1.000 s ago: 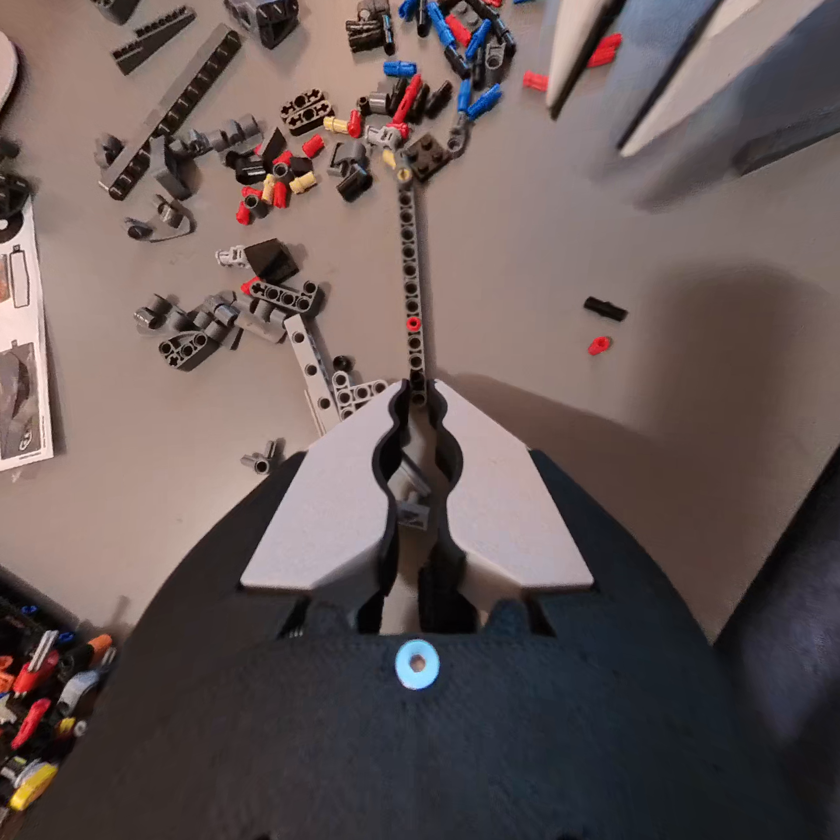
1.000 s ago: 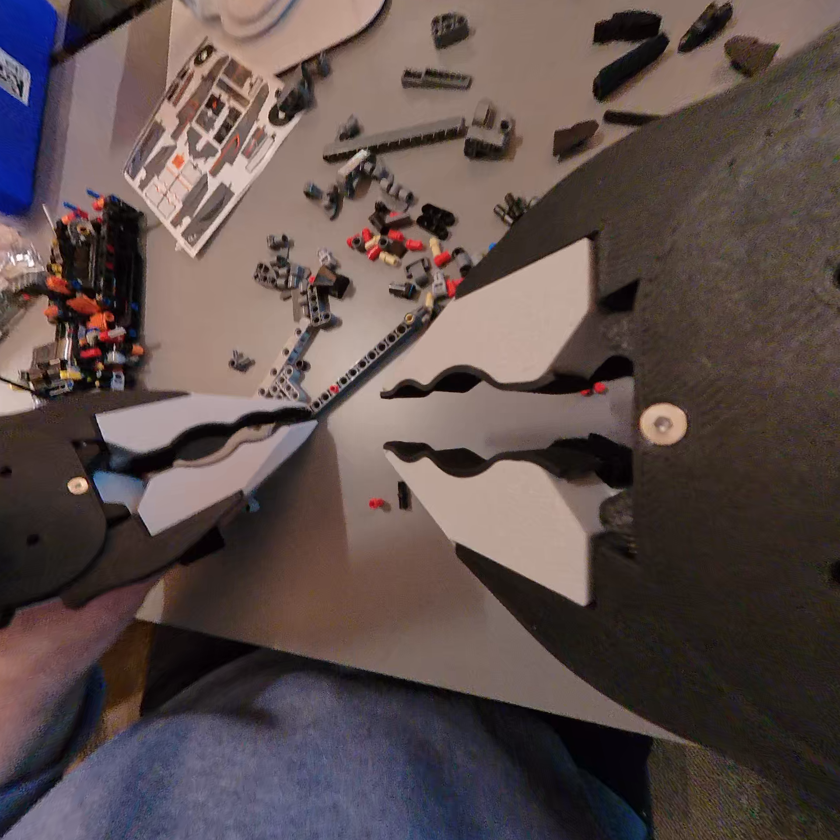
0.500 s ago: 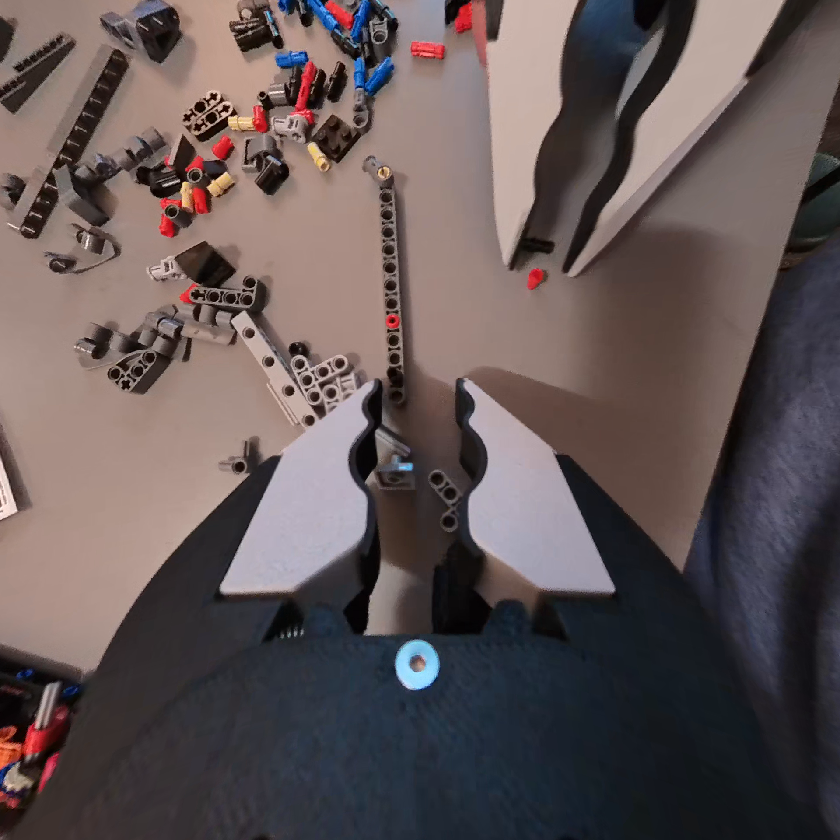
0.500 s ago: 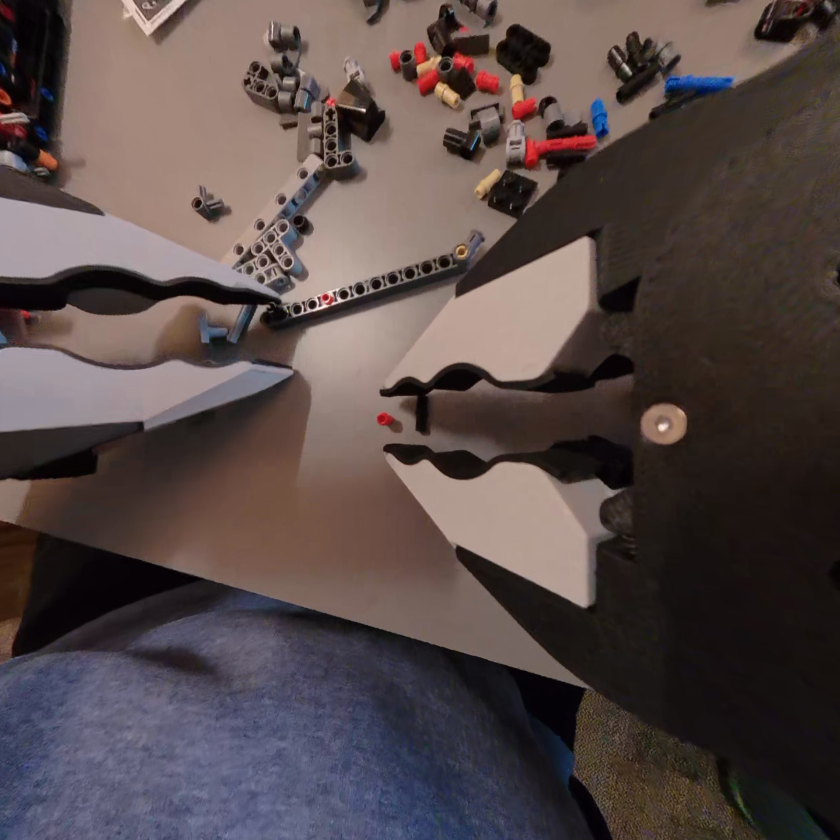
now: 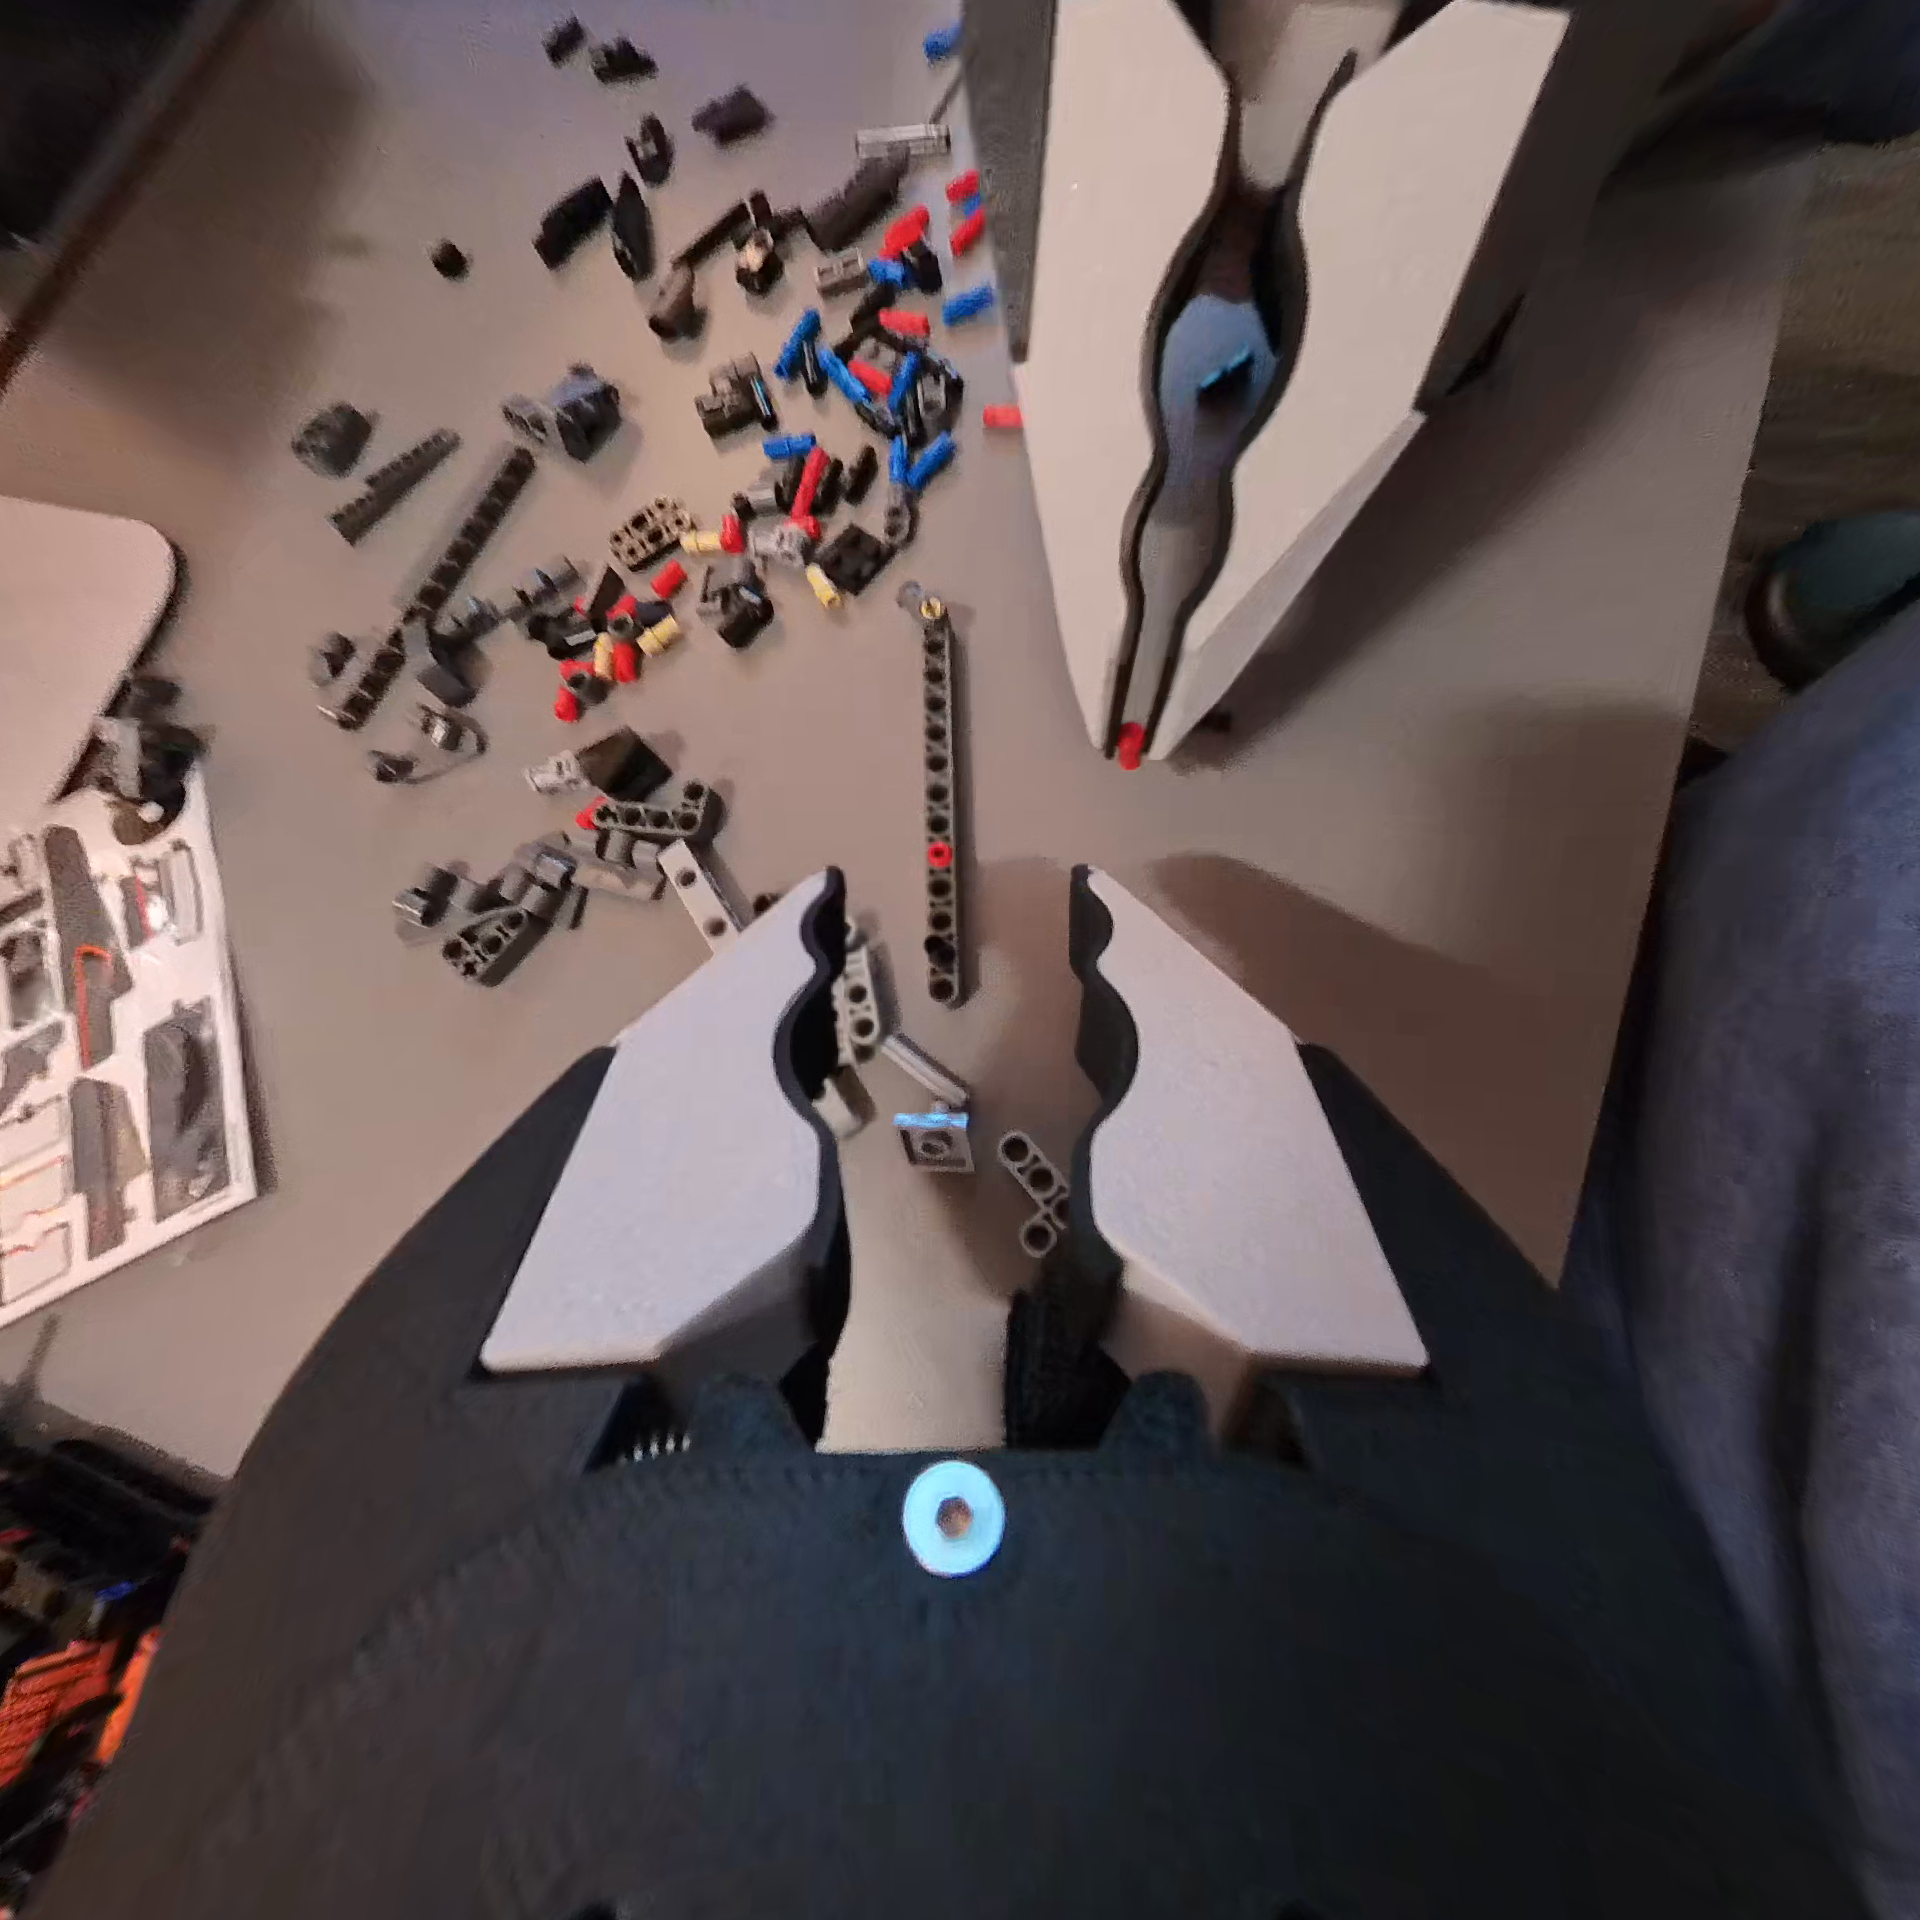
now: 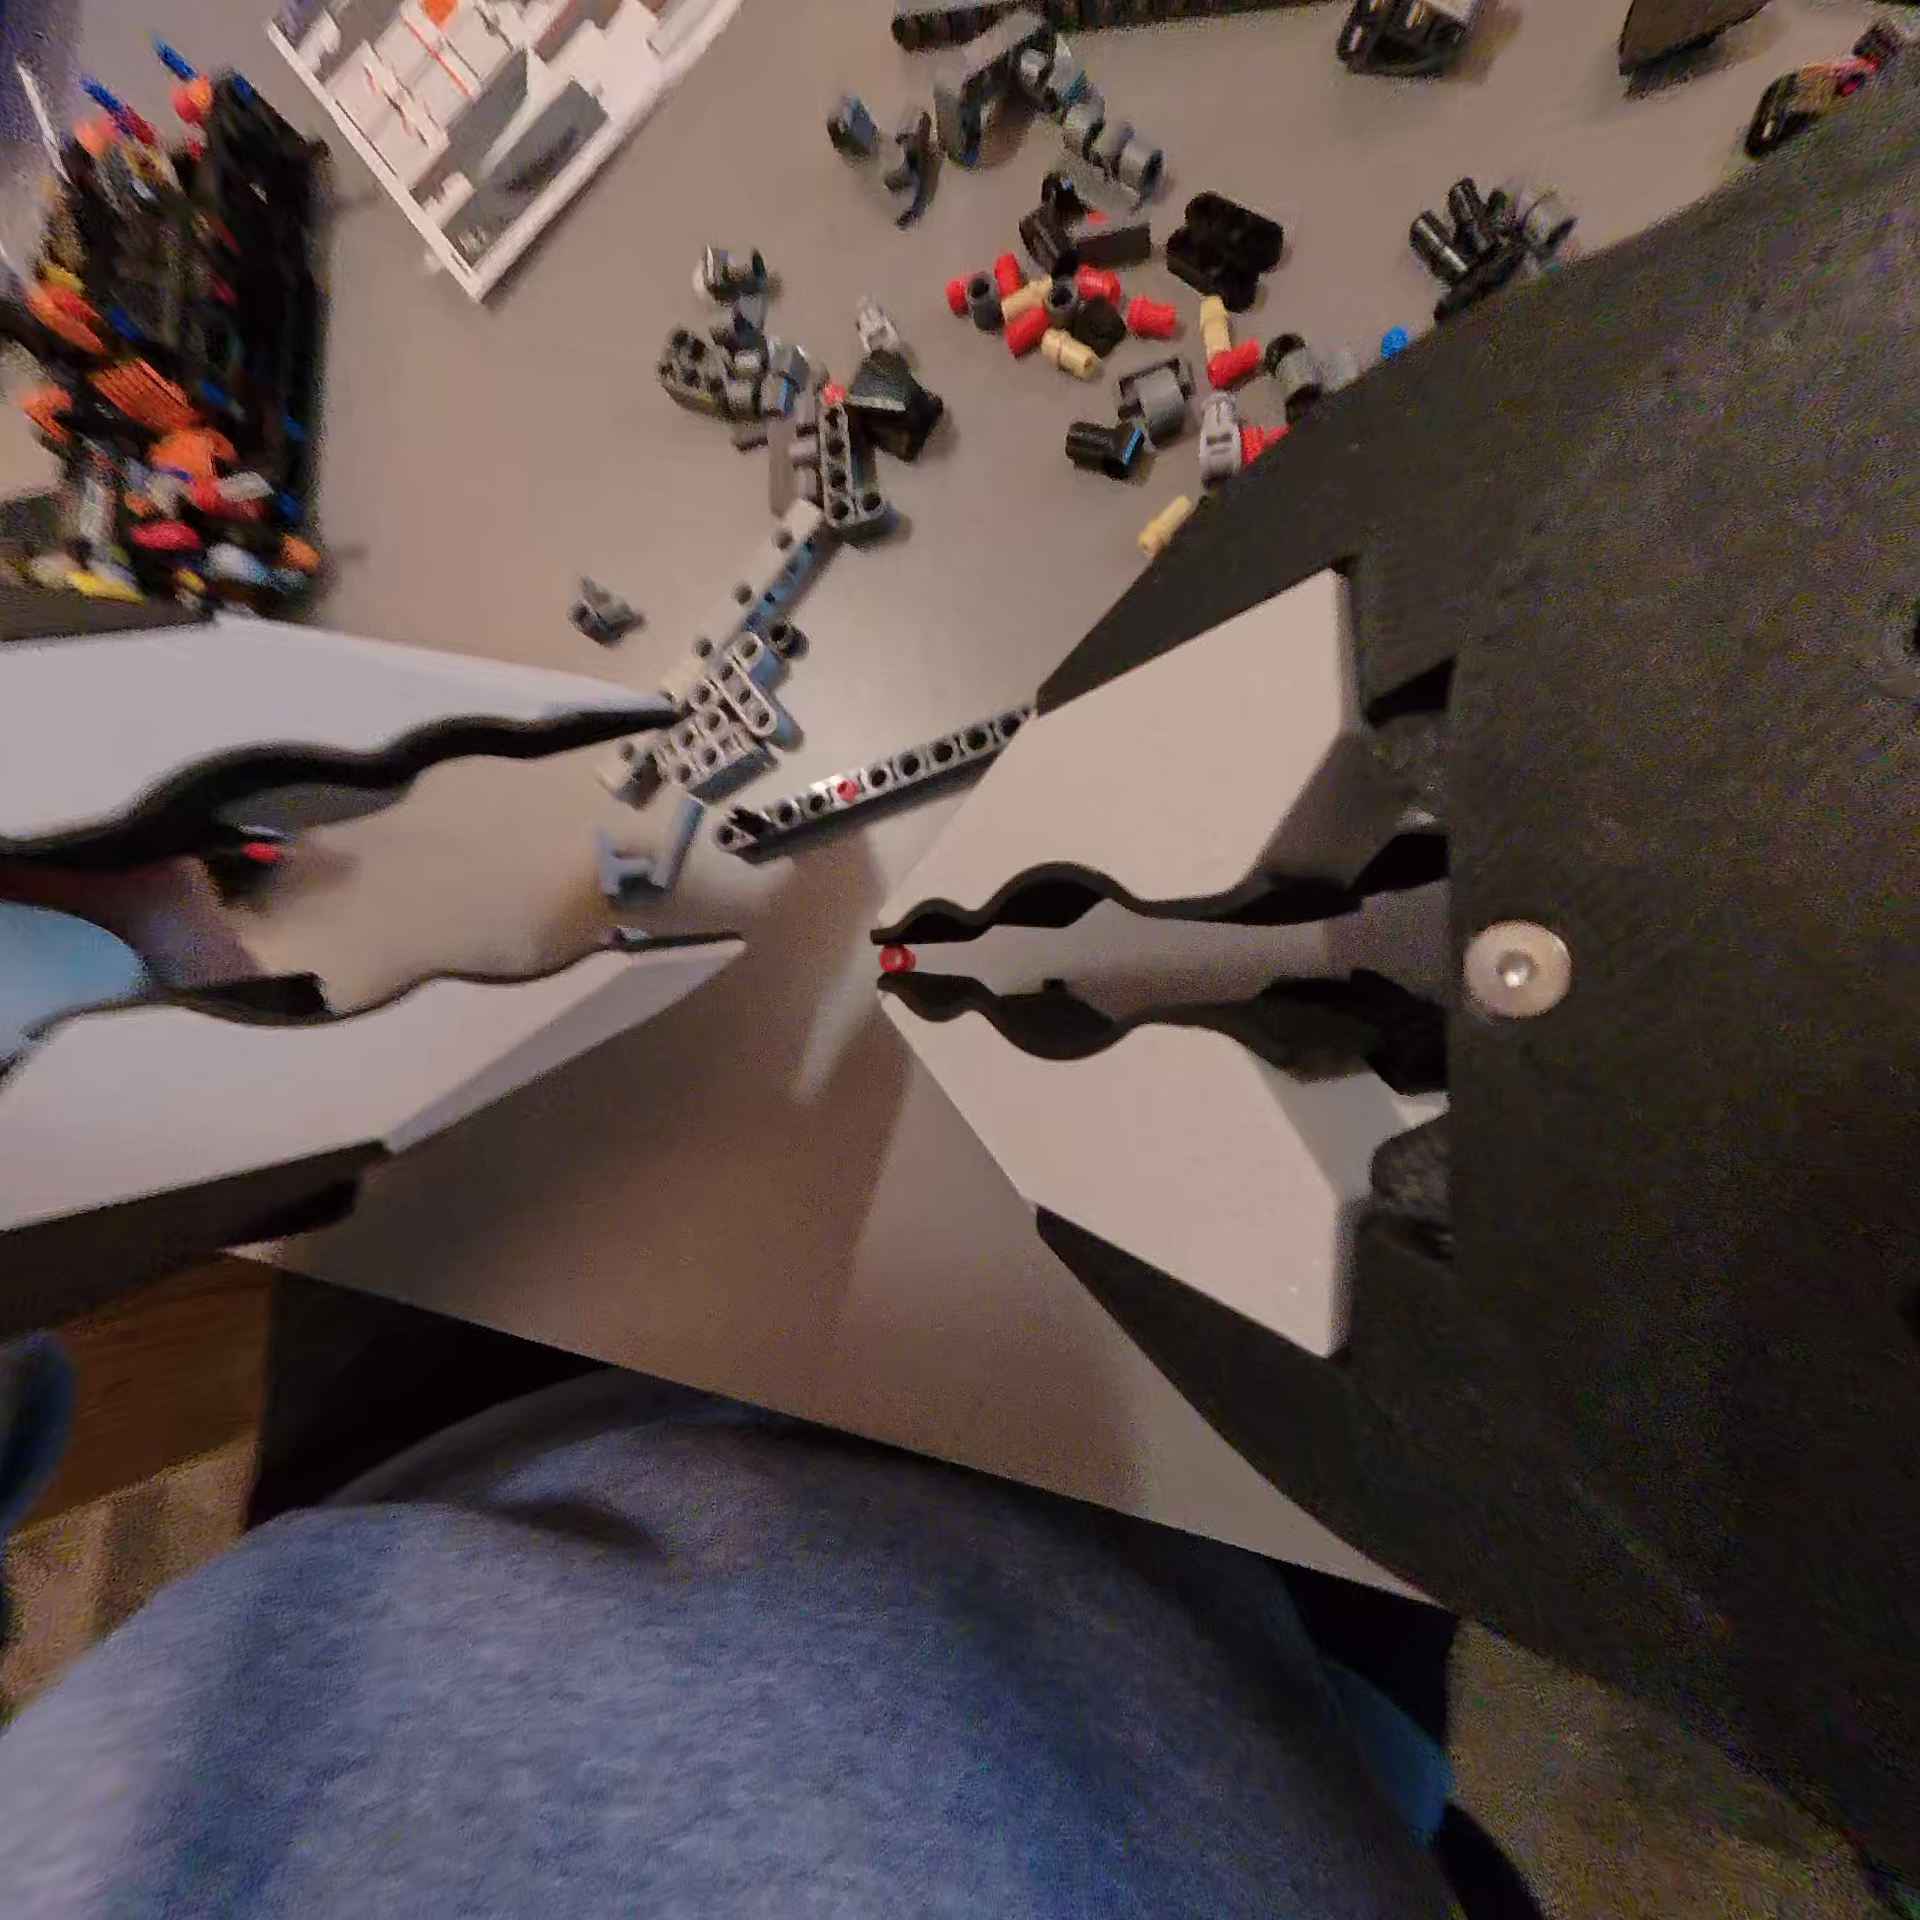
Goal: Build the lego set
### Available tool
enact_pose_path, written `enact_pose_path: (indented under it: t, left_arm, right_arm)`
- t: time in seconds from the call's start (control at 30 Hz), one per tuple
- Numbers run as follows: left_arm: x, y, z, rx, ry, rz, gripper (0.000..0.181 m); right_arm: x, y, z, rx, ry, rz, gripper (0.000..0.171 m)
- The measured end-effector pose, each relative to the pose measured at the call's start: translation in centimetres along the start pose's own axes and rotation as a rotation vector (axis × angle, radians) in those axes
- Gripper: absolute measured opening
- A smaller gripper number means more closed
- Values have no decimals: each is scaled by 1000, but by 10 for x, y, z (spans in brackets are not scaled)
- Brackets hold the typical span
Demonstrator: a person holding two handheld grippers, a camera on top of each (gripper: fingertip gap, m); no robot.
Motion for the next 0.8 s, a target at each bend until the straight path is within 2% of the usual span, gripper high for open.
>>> enact_pose_path:
  t: [0.03, 0.17, 0.33, 0.8]
  left_arm:
    - [4, -1, -1, 9, 15, 8, 40]
    - [17, -3, -6, 40, 66, 46, 41]
    - [18, -8, -6, 52, 72, 50, 41]
    - [-7, -15, -4, 67, 11, -14, 42]
  right_arm:
    - [5, 4, -3, -8, 32, 21, 3]
    - [24, 21, -17, -34, 137, 78, 3]
    - [31, 33, -24, -66, 148, 69, 2]
    - [6, 52, -28, -101, 137, 98, 2]
Point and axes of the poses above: each gripper's, where its closed fingertips meet, z out along the fingers, x out of its top, y = z × x across the jaws, the point moved 3 cm from there along -z, back along the fingers, and after that the axes turned 2 degrees about -z, right-handed, at the moved point
